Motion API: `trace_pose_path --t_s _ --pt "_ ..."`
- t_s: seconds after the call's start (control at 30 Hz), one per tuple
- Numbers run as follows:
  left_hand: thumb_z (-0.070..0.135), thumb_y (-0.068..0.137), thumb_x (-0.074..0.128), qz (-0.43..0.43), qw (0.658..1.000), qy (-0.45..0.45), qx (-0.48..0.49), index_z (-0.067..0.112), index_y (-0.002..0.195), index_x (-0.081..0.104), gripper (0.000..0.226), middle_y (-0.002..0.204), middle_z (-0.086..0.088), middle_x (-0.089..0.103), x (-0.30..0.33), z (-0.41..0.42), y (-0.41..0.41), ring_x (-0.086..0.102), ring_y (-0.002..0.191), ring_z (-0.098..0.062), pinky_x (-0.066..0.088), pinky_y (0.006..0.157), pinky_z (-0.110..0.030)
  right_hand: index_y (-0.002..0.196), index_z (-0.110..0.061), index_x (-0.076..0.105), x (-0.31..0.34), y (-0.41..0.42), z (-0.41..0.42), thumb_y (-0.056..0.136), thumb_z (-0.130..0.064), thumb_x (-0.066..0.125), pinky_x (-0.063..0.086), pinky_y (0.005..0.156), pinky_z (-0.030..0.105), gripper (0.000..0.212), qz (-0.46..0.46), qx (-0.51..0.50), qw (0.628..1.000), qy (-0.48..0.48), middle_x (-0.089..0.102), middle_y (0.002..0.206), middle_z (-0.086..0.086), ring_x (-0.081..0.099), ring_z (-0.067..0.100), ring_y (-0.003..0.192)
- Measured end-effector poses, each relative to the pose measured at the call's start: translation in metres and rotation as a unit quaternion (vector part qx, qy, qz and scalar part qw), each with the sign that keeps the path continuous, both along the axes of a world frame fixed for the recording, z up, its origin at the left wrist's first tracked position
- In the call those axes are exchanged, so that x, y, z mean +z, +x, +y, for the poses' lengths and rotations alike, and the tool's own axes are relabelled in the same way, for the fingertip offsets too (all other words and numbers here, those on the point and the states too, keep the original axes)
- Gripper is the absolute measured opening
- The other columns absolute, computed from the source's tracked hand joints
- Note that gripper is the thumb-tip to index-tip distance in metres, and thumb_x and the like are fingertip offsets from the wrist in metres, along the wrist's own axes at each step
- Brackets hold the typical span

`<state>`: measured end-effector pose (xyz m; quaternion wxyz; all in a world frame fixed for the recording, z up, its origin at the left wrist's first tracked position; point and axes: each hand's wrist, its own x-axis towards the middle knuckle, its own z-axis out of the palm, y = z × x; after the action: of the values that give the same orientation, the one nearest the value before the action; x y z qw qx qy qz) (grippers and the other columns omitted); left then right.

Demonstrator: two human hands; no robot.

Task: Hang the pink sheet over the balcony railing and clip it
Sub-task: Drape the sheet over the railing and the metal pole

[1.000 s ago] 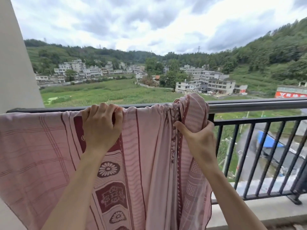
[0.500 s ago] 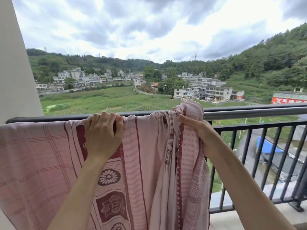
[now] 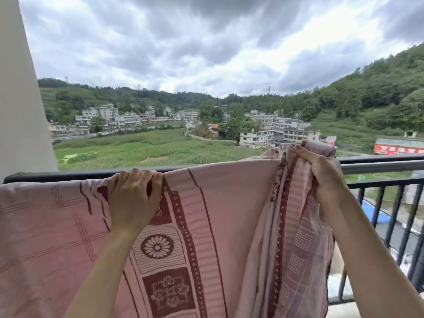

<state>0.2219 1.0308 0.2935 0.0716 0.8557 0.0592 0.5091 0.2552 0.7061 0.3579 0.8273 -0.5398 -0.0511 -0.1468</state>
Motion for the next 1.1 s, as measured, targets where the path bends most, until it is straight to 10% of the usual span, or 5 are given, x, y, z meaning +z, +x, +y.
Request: trace_pose_path --t_s 0.2,0.4,0.63,0.8,1.1 --pt "0.043 0.091 0.022 0.003 1.000 -0.022 -0.001 0.010 0.092 0.063 0.053 0.090 -0.009 0.065 0.002 0.018 -0.012 0.053 0.091 -0.031 0.027 0.092 -0.042 0.094 -0.004 0.061 -0.040 -0.010 0.015 0.076 -0.022 0.075 0.052 0.068 0.025 0.029 0.073 -0.152 0.970 -0.174 0.066 0.101 0.014 0.062 0.021 0.079" --pt "0.042 0.091 0.025 0.008 1.000 -0.022 -0.007 0.008 0.093 0.065 0.053 0.092 -0.011 0.067 0.005 0.032 -0.021 0.056 0.093 -0.032 0.027 0.094 -0.041 0.135 -0.006 0.040 -0.054 -0.027 0.084 0.087 -0.028 0.060 0.020 0.115 0.048 0.056 -0.147 -0.414 0.787 -0.433 0.032 0.144 0.020 0.024 0.033 0.137" --pt "0.047 0.090 0.022 0.040 0.999 -0.004 -0.013 0.013 0.095 0.066 0.056 0.093 -0.006 0.067 0.008 0.062 -0.040 0.058 0.092 -0.028 0.031 0.093 -0.040 0.114 -0.017 0.060 -0.059 -0.037 0.220 0.089 -0.053 0.032 0.016 0.109 0.049 0.052 -0.307 -0.205 0.706 -0.604 0.063 0.110 0.003 0.055 0.024 0.108" --pt "0.051 0.091 0.025 0.049 0.999 0.018 -0.010 0.020 0.097 0.066 0.052 0.093 -0.002 0.066 0.009 0.073 -0.049 0.059 0.091 -0.025 0.034 0.095 -0.043 0.083 -0.018 0.061 -0.054 -0.022 0.223 0.084 -0.067 0.027 0.022 0.072 0.034 0.059 -0.312 -0.267 0.645 -0.644 0.066 0.081 -0.001 0.060 0.022 0.076" --pt "0.059 0.091 0.018 0.081 0.996 0.042 0.019 0.021 0.103 0.061 0.059 0.098 -0.003 0.062 0.006 0.096 -0.057 0.054 0.097 -0.026 0.024 0.095 -0.043 0.084 -0.018 0.062 -0.052 -0.033 0.224 0.083 -0.065 0.035 0.024 0.075 0.032 0.054 -0.316 -0.293 0.637 -0.639 0.066 0.082 -0.002 0.061 0.022 0.078"
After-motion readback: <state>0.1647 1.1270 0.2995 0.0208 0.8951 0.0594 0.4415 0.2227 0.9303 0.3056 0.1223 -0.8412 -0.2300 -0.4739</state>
